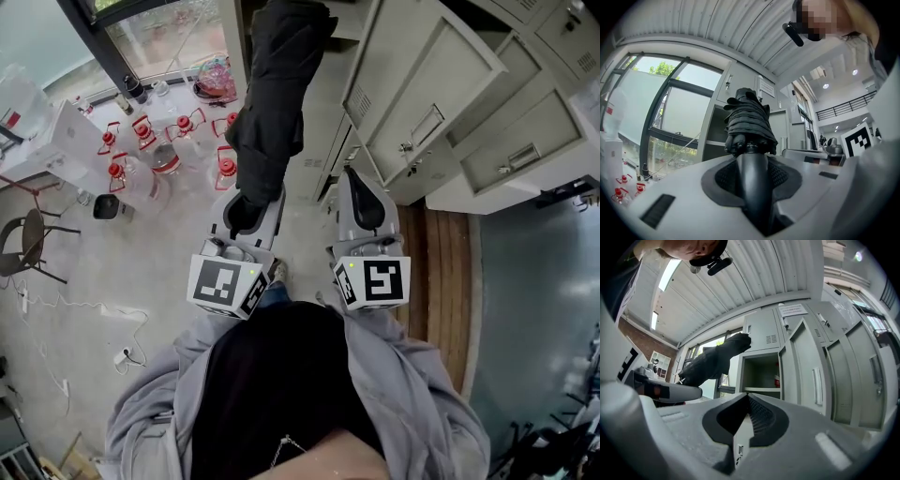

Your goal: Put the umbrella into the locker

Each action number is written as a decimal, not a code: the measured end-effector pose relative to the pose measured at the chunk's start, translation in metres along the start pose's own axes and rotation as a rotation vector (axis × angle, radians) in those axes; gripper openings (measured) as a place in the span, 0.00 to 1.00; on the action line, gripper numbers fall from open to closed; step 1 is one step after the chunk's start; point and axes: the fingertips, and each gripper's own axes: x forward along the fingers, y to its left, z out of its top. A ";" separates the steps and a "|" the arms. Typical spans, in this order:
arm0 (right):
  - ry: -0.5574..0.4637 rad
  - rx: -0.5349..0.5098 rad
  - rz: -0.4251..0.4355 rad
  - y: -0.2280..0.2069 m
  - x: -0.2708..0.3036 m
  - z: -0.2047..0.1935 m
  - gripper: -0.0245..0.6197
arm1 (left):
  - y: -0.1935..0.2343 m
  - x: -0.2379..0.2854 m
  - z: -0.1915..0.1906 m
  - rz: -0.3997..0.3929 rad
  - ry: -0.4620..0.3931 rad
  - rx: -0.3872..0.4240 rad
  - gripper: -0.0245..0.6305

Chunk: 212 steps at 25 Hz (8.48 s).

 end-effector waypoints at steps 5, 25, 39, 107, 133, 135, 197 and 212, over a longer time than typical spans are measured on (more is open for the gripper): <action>0.011 -0.009 -0.032 -0.004 0.043 -0.005 0.04 | 0.032 0.032 0.004 -0.043 0.004 -0.012 0.19; 0.058 -0.020 -0.021 -0.044 0.139 -0.034 0.04 | 0.079 0.127 -0.012 -0.101 0.015 -0.031 0.19; 0.012 -0.016 0.115 -0.083 0.190 -0.046 0.04 | 0.090 0.181 -0.024 -0.018 -0.014 -0.026 0.19; 0.265 0.046 0.095 -0.071 0.225 -0.144 0.04 | 0.139 0.220 -0.189 0.035 0.472 -0.233 0.19; 0.270 0.032 0.033 -0.081 0.234 -0.146 0.04 | 0.134 0.268 -0.213 -0.003 0.637 -0.435 0.39; 0.269 0.030 0.035 -0.080 0.233 -0.145 0.04 | 0.128 0.269 -0.212 -0.019 0.640 -0.415 0.50; 0.292 0.016 0.005 -0.105 0.251 -0.147 0.04 | 0.101 0.296 -0.187 -0.288 0.547 -0.091 0.05; 0.093 -0.035 0.012 -0.093 0.240 -0.082 0.04 | 0.142 0.237 -0.052 0.052 0.087 0.031 0.05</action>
